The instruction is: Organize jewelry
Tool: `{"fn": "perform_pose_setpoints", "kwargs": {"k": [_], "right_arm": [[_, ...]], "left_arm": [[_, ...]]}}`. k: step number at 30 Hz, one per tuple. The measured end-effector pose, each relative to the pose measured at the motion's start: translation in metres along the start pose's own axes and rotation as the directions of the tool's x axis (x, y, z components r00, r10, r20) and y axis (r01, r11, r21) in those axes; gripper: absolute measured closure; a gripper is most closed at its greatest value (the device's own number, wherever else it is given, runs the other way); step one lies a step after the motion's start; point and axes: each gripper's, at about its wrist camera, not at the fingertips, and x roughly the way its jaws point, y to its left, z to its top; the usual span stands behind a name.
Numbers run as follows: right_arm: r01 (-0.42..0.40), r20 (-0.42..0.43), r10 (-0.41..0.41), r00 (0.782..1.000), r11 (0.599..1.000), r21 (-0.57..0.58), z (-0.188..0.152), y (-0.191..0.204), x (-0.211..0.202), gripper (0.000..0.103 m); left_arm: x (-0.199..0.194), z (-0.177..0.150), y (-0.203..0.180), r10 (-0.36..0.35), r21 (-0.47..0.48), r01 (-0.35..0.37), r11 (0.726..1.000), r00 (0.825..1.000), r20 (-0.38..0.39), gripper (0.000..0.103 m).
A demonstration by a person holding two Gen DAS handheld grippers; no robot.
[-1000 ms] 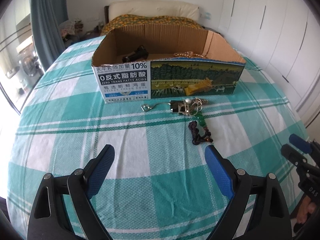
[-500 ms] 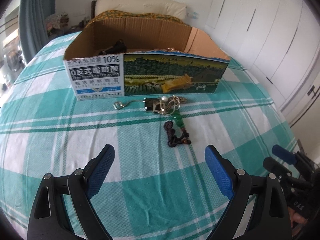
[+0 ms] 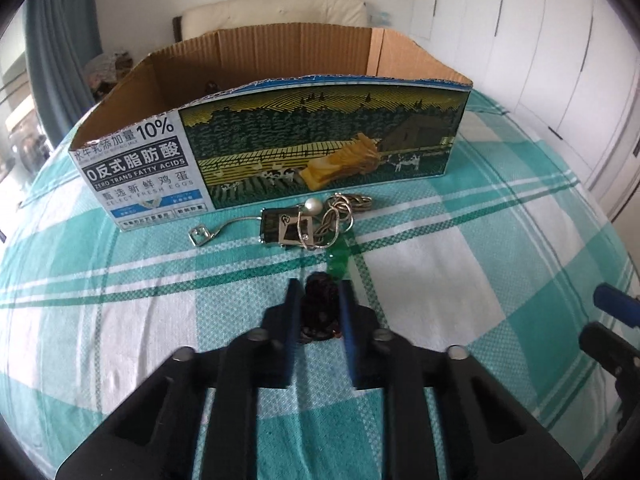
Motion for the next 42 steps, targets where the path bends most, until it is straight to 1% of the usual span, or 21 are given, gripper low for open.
{"fn": "perform_pose_setpoints", "kwargs": {"k": [1, 2, 5, 7, 13, 15, 18, 19, 20, 22, 23, 25, 28, 33, 36, 37, 38, 39, 40, 41, 42], "right_arm": [[-0.01, -0.006, 0.01, 1.0, 1.0, -0.001, 0.002, 0.0, 0.002, 0.052], [-0.022, -0.01, 0.022, 1.0, 1.0, -0.005, 0.005, 0.002, 0.005, 0.052], [-0.065, -0.023, 0.065, 0.998, 0.998, -0.022, 0.018, 0.009, 0.016, 0.052], [-0.095, -0.038, 0.093, 0.995, 0.995, -0.028, 0.028, 0.016, 0.029, 0.052], [-0.188, -0.107, 0.188, 0.976, 0.982, 0.012, 0.067, 0.045, 0.086, 0.052], [-0.2, -0.114, 0.204, 0.972, 0.979, 0.041, 0.079, 0.055, 0.104, 0.053], [-0.187, -0.119, 0.191, 0.974, 0.981, 0.043, 0.092, 0.071, 0.126, 0.054], [-0.183, -0.123, 0.185, 0.975, 0.983, 0.025, 0.094, 0.077, 0.131, 0.056], [-0.18, -0.136, 0.178, 0.975, 0.984, 0.001, 0.094, 0.084, 0.136, 0.063], [-0.153, -0.127, 0.145, 0.981, 0.986, -0.062, 0.093, 0.094, 0.137, 0.087], [-0.158, -0.15, 0.147, 0.978, 0.985, -0.068, 0.093, 0.095, 0.137, 0.1], [-0.176, -0.165, 0.165, 0.972, 0.983, -0.053, 0.087, 0.091, 0.13, 0.1], [-0.172, -0.169, 0.16, 0.972, 0.983, -0.06, 0.073, 0.078, 0.11, 0.101], [-0.129, -0.161, 0.121, 0.98, 0.991, -0.044, 0.048, 0.044, 0.066, 0.101], [-0.122, -0.144, 0.115, 0.983, 0.992, -0.039, 0.039, 0.032, 0.052, 0.096], [-0.117, -0.138, 0.111, 0.984, 0.992, -0.037, 0.037, 0.027, 0.048, 0.091], [-0.117, -0.135, 0.111, 0.985, 0.993, -0.036, 0.037, 0.024, 0.046, 0.071], [-0.117, -0.128, 0.113, 0.985, 0.993, -0.03, 0.036, 0.022, 0.043, 0.048], [-0.115, -0.117, 0.112, 0.987, 0.993, -0.025, 0.039, 0.02, 0.044, 0.042], [-0.112, -0.1, 0.109, 0.989, 0.994, -0.022, 0.039, 0.019, 0.042, 0.041], [-0.114, -0.097, 0.111, 0.989, 0.993, -0.023, 0.04, 0.017, 0.043, 0.041]], "left_arm": [[-0.004, -0.003, 0.006, -0.025, -0.016, 0.025, 1.0, 1.0, 0.0, 0.091], [-0.008, -0.008, 0.012, -0.03, -0.026, 0.031, 0.999, 1.0, 0.004, 0.091], [-0.022, -0.025, 0.028, 0.0, -0.035, 0.001, 0.999, 1.0, 0.01, 0.091], [-0.03, -0.035, 0.043, 0.018, -0.062, -0.017, 0.998, 1.0, 0.012, 0.091], [-0.041, -0.048, 0.076, 0.046, -0.156, -0.044, 0.987, 0.999, 0.008, 0.091], [-0.042, -0.051, 0.078, 0.048, -0.166, -0.046, 0.985, 0.999, 0.012, 0.091], [-0.043, -0.054, 0.079, 0.05, -0.164, -0.047, 0.985, 0.999, 0.016, 0.091], [-0.043, -0.055, 0.077, 0.053, -0.16, -0.049, 0.986, 0.998, 0.018, 0.091], [-0.042, -0.055, 0.076, 0.055, -0.156, -0.051, 0.986, 0.998, 0.02, 0.091], [-0.043, -0.057, 0.075, 0.055, -0.153, -0.051, 0.987, 0.998, 0.025, 0.091], [-0.043, -0.058, 0.074, 0.052, -0.155, -0.047, 0.987, 0.998, 0.025, 0.091], [-0.046, -0.061, 0.078, 0.042, -0.163, -0.037, 0.986, 0.999, 0.027, 0.091], [-0.049, -0.062, 0.082, 0.035, -0.17, -0.03, 0.985, 0.999, 0.027, 0.091], [-0.053, -0.065, 0.084, 0.032, -0.173, -0.027, 0.985, 0.999, 0.023, 0.091], [-0.052, -0.064, 0.084, 0.038, -0.168, -0.034, 0.985, 0.999, 0.021, 0.087], [-0.052, -0.064, 0.084, 0.032, -0.168, -0.028, 0.985, 0.999, 0.021, 0.079], [-0.053, -0.062, 0.083, 0.032, -0.17, -0.028, 0.985, 0.999, 0.021, 0.061], [-0.054, -0.061, 0.084, 0.045, -0.174, -0.04, 0.984, 0.999, 0.023, 0.049], [-0.056, -0.062, 0.085, 0.065, -0.179, -0.058, 0.982, 0.998, 0.028, 0.03], [-0.058, -0.062, 0.086, 0.077, -0.183, -0.07, 0.981, 0.996, 0.036, 0.025], [-0.058, -0.062, 0.088, 0.082, -0.185, -0.074, 0.98, 0.996, 0.037, 0.025]]}}
